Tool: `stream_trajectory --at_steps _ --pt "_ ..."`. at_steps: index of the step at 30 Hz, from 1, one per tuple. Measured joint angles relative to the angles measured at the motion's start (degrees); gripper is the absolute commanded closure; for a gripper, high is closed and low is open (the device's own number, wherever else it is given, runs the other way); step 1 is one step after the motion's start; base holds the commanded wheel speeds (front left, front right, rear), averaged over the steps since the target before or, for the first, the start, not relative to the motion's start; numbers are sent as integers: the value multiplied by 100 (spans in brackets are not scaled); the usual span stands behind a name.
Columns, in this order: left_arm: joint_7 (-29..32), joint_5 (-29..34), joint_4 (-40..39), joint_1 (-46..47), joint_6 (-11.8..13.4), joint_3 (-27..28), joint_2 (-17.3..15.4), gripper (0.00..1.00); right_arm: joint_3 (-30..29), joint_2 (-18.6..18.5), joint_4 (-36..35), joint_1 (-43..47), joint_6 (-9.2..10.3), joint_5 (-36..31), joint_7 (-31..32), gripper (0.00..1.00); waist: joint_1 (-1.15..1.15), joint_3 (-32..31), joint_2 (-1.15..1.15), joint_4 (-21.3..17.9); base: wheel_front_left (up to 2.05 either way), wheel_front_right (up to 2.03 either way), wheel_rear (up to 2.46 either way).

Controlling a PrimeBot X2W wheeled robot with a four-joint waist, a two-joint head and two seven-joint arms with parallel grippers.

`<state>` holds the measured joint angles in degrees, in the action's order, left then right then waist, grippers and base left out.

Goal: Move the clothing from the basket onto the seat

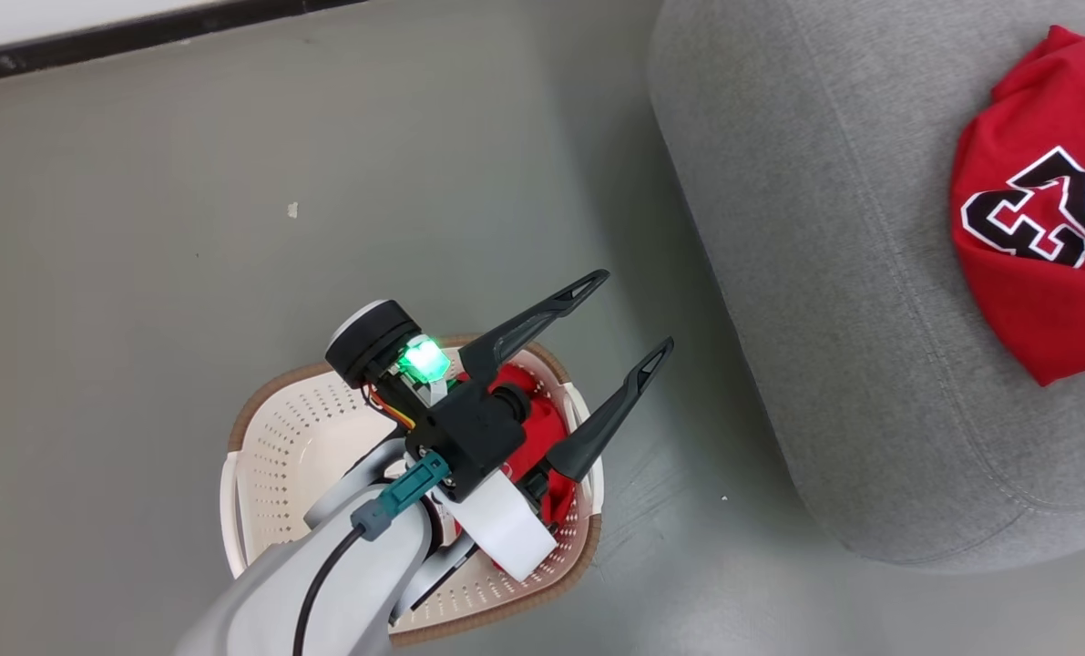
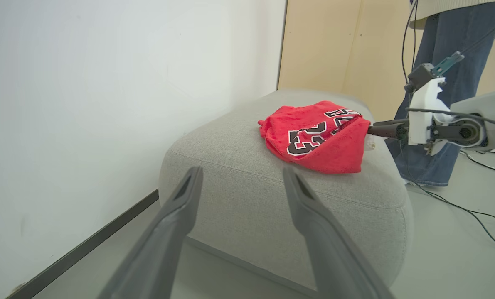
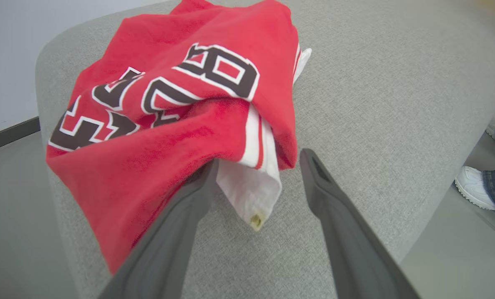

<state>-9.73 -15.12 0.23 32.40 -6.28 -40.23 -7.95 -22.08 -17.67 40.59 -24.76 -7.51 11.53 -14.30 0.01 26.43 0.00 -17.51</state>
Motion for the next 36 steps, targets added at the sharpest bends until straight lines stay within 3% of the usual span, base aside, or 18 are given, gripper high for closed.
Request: stream_trajectory --at_steps 5,14,19,25,36 --pt "-53 -49 60 -3 0 46 -7 0 252 52 -192 309 0 246 94 0 0 -115 0 -108 0 0 0" --pt "-175 -93 151 -27 1 80 4 0 947 0 -827 695 0 799 851 0 0 -347 0 -274 0 0 0" --pt "-243 -103 189 -99 13 212 3 0 1158 -304 -1475 804 0 1050 910 0 0 -499 0 -319 0 0 0" --pt "-300 -211 278 -281 164 393 -85 0 1396 -634 -2287 792 0 1006 879 0 0 -697 0 -308 0 0 0" --pt "-405 -359 464 -800 632 985 -163 0 2203 -334 -3138 443 0 633 456 0 0 -1098 0 5 0 0 0"
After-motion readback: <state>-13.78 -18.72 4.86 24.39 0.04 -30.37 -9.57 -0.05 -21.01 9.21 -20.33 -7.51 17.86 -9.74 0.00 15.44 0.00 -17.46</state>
